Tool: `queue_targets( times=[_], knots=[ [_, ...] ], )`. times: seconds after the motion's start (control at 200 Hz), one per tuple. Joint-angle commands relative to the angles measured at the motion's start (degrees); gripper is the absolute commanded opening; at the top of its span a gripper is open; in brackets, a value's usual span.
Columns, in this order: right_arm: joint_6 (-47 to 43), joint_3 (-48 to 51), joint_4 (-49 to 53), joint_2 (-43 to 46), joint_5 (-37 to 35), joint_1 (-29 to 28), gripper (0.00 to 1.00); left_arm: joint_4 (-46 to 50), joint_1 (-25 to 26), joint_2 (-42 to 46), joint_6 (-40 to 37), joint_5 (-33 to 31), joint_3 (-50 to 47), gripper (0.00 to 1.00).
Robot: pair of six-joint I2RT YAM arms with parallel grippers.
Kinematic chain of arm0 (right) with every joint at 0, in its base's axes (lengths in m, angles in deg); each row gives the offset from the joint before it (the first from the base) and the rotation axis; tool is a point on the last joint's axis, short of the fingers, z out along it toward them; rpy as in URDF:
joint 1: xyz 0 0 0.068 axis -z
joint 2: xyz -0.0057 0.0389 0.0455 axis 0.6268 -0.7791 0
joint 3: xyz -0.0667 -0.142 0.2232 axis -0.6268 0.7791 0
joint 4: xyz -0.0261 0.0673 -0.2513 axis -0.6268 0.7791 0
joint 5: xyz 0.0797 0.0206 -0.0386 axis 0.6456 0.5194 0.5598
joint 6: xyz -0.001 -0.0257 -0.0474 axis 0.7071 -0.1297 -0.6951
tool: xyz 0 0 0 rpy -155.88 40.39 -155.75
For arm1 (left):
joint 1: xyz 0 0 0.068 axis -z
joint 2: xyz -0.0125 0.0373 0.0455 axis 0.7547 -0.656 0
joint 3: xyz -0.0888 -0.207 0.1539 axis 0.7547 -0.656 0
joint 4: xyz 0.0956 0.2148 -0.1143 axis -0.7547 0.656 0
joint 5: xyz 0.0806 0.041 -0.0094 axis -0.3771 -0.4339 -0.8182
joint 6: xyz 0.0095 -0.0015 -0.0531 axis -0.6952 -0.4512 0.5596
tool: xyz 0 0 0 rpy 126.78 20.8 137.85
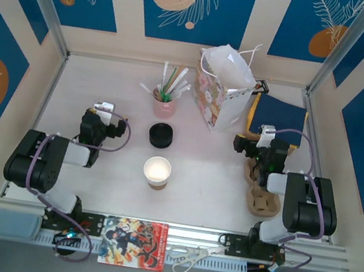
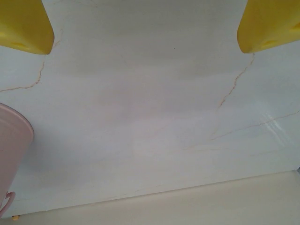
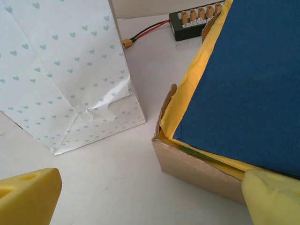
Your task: Pack the takeout coffee
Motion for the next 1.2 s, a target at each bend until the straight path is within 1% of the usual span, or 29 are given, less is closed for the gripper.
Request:
queue_targets(
  times=[0.0, 0.92, 1.09, 1.125, 1.195],
  knots=[
    [-0.71, -1.32, -0.51, -0.43, 0.54, -0.07, 0.99, -1.77, -0.62, -0.48, -0.67, 1.31, -0.80, 1.00],
    [-0.71, -1.35, -0.52, -0.43, 0.13, -0.24, 0.99, -0.99, -0.67, -0.40, -0.58, 1.78, -0.45, 1.00],
    [-0.70, -1.32, -0.45, -0.36, 0.02, -0.33, 0.99, 0.84, -2.29, -0.40, 0.89, 3.48, 0.41, 1.00],
    [-0.75, -1.17, -0.58, -0.30, -0.48, -0.50, 0.99, 1.12, -2.41, -0.23, 0.99, 3.74, 0.44, 1.00],
    [-0.20, -1.41, 0.36, 0.44, -4.55, -1.32, 0.99, 2.21, -2.51, 0.63, 0.93, 3.93, 0.88, 1.00]
  ],
)
